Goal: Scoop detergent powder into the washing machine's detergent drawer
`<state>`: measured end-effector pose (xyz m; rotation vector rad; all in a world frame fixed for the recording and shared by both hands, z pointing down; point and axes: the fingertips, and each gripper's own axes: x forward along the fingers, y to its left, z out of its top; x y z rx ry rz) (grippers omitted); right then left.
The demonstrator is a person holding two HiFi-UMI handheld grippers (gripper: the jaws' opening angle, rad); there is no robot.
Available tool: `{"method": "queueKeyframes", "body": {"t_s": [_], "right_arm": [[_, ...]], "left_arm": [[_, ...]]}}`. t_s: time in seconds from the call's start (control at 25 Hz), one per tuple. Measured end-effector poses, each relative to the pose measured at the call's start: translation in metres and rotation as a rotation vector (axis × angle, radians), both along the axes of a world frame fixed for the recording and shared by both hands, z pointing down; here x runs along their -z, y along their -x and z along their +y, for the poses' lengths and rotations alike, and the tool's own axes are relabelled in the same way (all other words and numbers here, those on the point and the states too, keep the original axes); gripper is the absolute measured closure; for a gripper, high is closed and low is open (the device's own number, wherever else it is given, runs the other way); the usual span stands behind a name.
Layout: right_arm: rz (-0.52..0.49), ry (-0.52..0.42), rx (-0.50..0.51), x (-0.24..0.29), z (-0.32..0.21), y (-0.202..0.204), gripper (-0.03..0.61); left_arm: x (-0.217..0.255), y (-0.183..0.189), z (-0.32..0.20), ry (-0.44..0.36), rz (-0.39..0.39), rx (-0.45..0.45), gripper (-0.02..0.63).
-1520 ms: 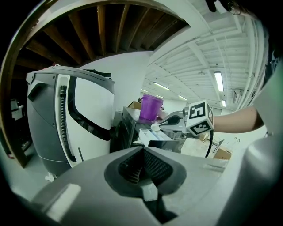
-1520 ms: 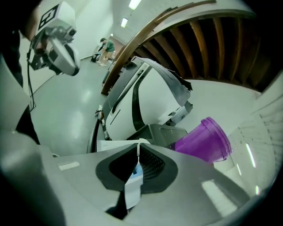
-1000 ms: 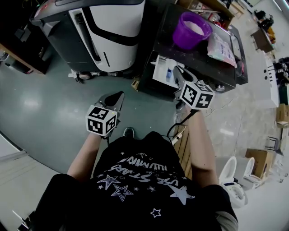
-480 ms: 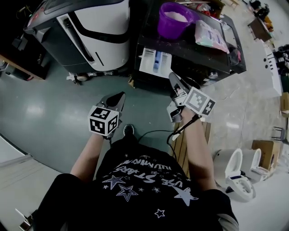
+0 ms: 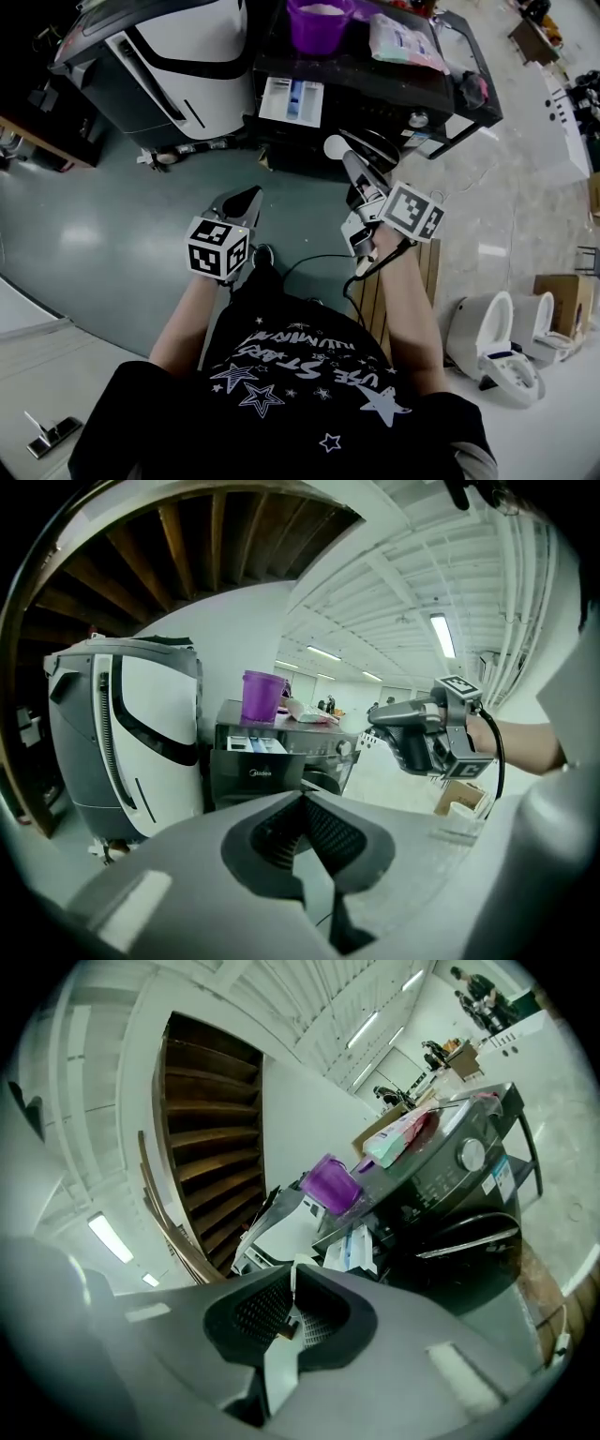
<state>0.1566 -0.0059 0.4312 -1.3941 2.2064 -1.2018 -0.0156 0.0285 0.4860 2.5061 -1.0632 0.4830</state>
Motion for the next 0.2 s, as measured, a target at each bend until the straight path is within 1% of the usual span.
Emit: {"method": "queueKeyframes", "body": {"t_s": [0.2], "right_arm": [[-0.028,-0.003,0.011,0.002,0.048,-0.017,0.543]], "left_arm": [[0.003,-0.014,0.046,-0.002,-0.01,0.013,0.612]]}}
